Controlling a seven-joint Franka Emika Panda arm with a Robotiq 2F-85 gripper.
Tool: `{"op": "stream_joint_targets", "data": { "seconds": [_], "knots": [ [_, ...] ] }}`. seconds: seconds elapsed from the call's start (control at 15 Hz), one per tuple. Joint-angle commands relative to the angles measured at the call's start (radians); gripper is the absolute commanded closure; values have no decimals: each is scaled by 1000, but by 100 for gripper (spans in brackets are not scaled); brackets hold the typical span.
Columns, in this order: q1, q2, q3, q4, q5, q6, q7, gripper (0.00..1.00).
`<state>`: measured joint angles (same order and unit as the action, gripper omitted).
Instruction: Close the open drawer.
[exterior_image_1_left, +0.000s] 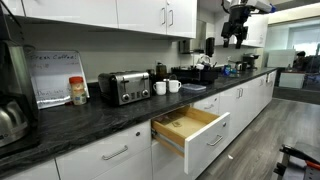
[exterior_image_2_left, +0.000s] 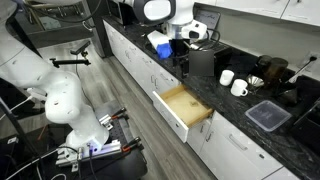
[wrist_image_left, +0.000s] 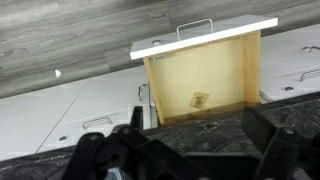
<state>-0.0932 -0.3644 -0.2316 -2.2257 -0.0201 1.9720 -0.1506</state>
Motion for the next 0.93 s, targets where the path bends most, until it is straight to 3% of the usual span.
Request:
{"op": "stream_joint_targets", "data": {
  "seconds": [0.0, 0.6, 0.87],
  "knots": [
    [-18, -45, 1, -123, 23, 56, -44, 0],
    [-21, -108, 13, -355, -4, 173, -48, 0],
    [-17, -83, 18, -327, 7, 145, -31, 0]
  ]
}}
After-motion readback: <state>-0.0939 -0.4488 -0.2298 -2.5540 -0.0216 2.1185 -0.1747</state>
